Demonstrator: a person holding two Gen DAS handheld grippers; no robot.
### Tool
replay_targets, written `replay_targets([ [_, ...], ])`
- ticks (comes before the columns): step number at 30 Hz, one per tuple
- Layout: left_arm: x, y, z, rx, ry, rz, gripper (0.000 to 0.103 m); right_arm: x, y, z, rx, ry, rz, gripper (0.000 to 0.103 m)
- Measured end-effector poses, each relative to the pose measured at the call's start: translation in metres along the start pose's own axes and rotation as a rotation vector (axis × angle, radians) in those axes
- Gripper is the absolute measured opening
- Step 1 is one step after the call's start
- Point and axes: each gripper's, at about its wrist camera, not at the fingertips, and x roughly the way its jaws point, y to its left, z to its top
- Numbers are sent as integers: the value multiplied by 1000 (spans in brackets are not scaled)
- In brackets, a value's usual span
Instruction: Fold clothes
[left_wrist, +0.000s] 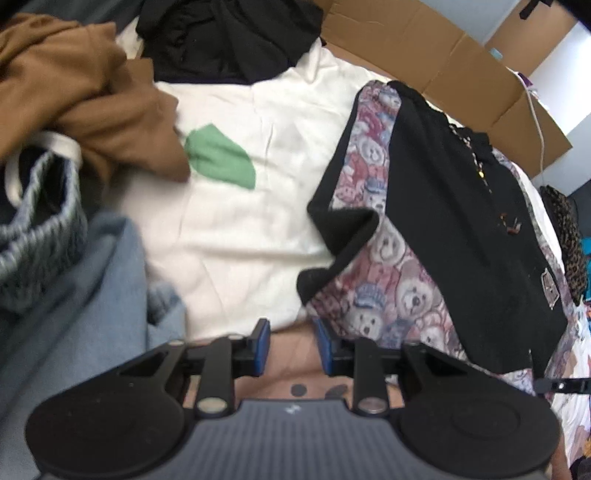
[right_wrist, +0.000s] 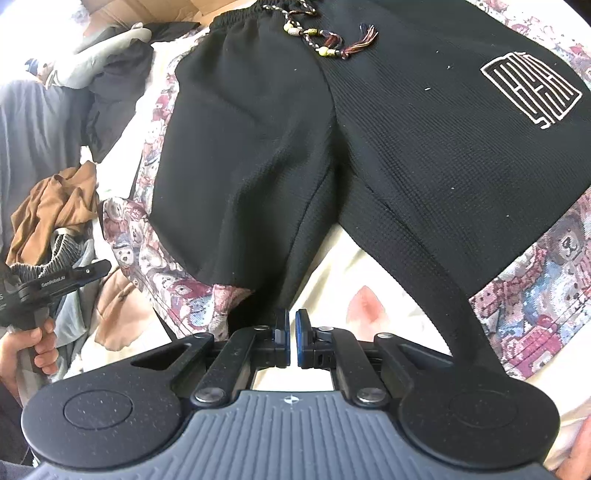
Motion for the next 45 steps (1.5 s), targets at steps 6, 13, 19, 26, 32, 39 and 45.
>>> replay_targets([
  [6, 6, -24, -1, 122, -101, 50, 32, -1, -5, -3, 3, 2, -14, 2],
  [13, 30, -37, 5, 193, -79, 51, 31, 2, -9, -5, 13, 9, -27, 2],
  [19, 44, -46, 6, 283, -79, 83, 31, 6, -13, -7, 23, 17, -35, 2],
  [26, 48, -41, 9, 278, -66, 64, 23, 8, -6, -10, 34, 15, -5, 3],
  [32, 27, -38, 14, 247, -63, 68, 10, 18, -4, -16, 86, 34, 47, 13],
  [39, -17, -23, 32, 201, -140, 77, 9, 35, 6, -18, 103, 68, 102, 27],
  [45, -27, -14, 45, 189, -160, 90, 9, 52, 12, -17, 150, 86, 152, 27],
])
